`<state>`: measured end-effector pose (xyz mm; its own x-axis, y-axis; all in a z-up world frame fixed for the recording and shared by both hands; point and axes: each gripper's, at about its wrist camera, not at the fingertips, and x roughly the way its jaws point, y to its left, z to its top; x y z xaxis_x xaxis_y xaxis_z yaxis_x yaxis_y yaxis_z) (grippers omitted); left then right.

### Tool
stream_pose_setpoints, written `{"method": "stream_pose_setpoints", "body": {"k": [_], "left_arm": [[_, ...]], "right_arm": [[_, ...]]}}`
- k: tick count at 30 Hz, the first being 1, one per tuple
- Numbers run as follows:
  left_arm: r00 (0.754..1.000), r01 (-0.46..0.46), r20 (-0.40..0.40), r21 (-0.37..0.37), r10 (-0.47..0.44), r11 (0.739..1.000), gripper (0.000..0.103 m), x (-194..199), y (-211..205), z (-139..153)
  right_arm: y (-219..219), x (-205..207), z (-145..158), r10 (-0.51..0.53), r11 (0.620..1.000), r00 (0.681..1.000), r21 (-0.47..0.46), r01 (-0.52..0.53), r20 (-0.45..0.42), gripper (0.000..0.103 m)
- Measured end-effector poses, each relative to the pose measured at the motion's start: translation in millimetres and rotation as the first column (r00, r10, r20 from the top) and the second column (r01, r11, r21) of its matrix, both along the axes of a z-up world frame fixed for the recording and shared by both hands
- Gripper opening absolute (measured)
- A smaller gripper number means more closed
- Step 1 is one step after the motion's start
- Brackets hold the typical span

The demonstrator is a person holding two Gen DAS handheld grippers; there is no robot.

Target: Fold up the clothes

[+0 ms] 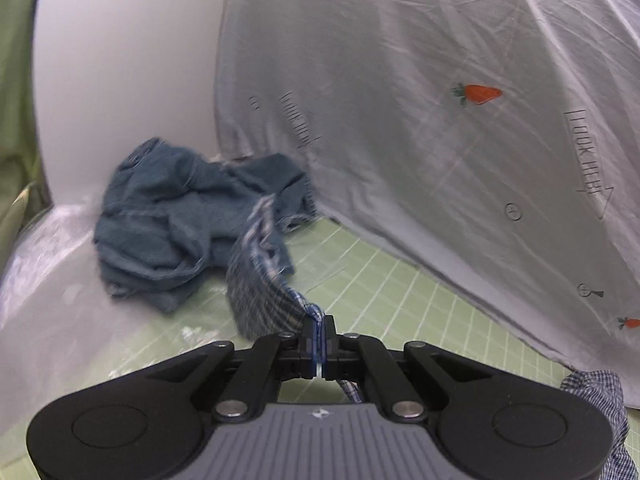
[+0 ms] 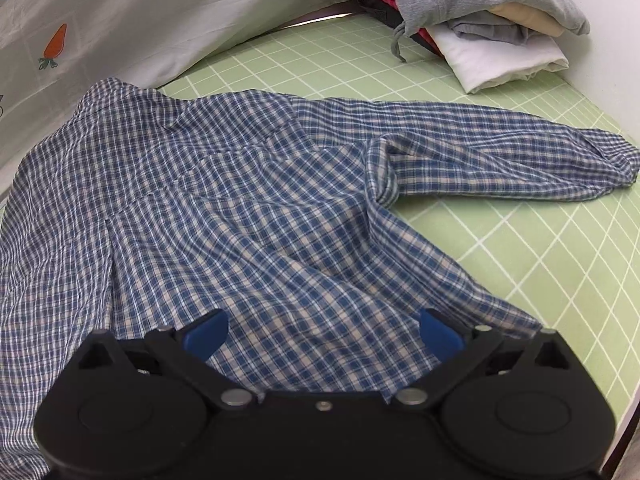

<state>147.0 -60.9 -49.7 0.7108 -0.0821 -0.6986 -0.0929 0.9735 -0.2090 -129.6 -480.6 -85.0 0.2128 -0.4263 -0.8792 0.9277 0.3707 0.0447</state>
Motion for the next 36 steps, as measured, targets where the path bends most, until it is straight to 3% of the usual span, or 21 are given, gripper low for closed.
{"method": "stream_pose_setpoints", "body": {"k": [3,6,7,9,13,17,21,26,29,30,31,36], "left_arm": [[0.974,-0.099,-0.206,-0.02,0.093,0.995,0.005,-19,30,-43],[0.94,-0.165,-0.311,-0.06,0.138,0.984,0.013,-42,54,-70],[0.937,-0.179,-0.314,-0.056,0.153,0.982,0.016,-47,59,-73],[0.94,-0.199,-0.293,-0.051,0.176,0.979,0.034,-49,67,-72],[0.962,-0.128,-0.249,-0.045,0.113,0.991,0.055,-31,68,-69],[0.974,0.034,-0.226,0.053,-0.022,0.998,0.064,-5,44,-71],[0.967,0.147,-0.233,0.175,-0.104,0.973,0.067,19,22,-78],[0.956,0.19,-0.266,0.231,-0.126,0.954,0.065,42,16,-93],[0.964,0.181,-0.232,0.2,-0.133,0.963,0.04,45,25,-93],[0.967,0.172,-0.221,0.194,-0.128,0.966,0.012,45,28,-91],[0.972,0.15,-0.207,0.184,-0.111,0.971,0.004,46,34,-89],[0.997,-0.033,-0.06,0.105,0.039,0.994,0.004,34,75,-61]], "right_arm": [[4,-2,-4,0.003,1.0,1.0,0.021,-0.004,0.008,0.103],[7,0,-3,0.021,0.999,1.0,0.027,-0.021,0.012,0.103],[8,2,-2,0.029,0.999,1.0,0.023,-0.03,0.008,0.103],[10,6,0,0.049,0.999,0.999,0.013,-0.049,-0.002,0.103],[13,16,4,0.096,0.995,0.995,-0.001,-0.096,-0.03,0.103],[19,26,6,0.134,0.991,0.989,-0.012,-0.135,-0.058,0.103],[27,30,8,0.147,0.988,0.986,-0.025,-0.15,-0.083,0.103],[33,31,8,0.134,0.99,0.984,-0.025,-0.138,-0.113,0.103],[35,30,9,0.123,0.991,0.984,-0.029,-0.128,-0.127,0.103],[36,30,10,0.12,0.992,0.984,-0.031,-0.125,-0.13,0.103],[36,29,10,0.119,0.992,0.984,-0.03,-0.124,-0.133,0.103],[40,32,9,0.14,0.989,0.98,-0.029,-0.146,-0.143,0.103]]}}
